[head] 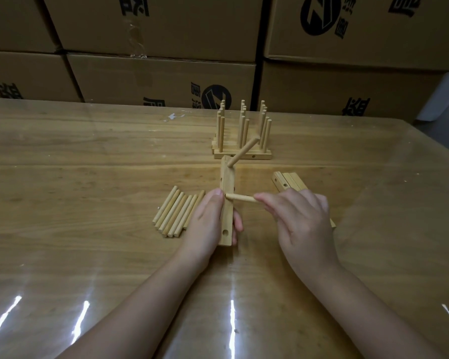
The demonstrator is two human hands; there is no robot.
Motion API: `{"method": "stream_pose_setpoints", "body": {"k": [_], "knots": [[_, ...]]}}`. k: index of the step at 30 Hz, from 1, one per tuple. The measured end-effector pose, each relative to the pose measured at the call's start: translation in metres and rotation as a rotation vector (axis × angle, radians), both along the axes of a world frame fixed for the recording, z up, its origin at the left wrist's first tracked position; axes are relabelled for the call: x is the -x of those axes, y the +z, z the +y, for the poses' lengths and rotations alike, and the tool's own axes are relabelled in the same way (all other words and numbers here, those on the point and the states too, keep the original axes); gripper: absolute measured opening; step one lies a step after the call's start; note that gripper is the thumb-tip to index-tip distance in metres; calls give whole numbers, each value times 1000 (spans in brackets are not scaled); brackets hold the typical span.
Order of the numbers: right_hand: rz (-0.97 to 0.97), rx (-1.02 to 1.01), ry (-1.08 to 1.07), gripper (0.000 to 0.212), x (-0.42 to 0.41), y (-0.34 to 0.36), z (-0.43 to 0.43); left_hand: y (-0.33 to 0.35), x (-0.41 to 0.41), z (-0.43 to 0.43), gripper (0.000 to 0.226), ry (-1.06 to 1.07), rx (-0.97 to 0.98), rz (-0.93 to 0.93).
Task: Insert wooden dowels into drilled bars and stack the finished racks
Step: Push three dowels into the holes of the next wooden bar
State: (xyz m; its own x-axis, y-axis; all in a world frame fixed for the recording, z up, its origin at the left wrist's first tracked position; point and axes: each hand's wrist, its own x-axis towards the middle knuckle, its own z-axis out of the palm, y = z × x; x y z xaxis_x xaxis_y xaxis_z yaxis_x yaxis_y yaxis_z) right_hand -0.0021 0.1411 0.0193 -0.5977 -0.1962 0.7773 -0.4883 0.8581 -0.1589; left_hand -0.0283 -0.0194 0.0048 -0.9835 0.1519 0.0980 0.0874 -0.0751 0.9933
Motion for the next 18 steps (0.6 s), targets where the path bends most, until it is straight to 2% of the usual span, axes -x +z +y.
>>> {"method": "stream_pose_setpoints", "body": {"k": [7,11,18], "knots": [[100,-127,-120,37,-2,5,-5,0,-1,4,33,39,94,18],[64,-135,-98,34,-1,12,-6,0,-3,6,34,52,143,33],[-110,-187,-27,39,1,34,-19,1,-2,5,36,92,136,-14]]}}
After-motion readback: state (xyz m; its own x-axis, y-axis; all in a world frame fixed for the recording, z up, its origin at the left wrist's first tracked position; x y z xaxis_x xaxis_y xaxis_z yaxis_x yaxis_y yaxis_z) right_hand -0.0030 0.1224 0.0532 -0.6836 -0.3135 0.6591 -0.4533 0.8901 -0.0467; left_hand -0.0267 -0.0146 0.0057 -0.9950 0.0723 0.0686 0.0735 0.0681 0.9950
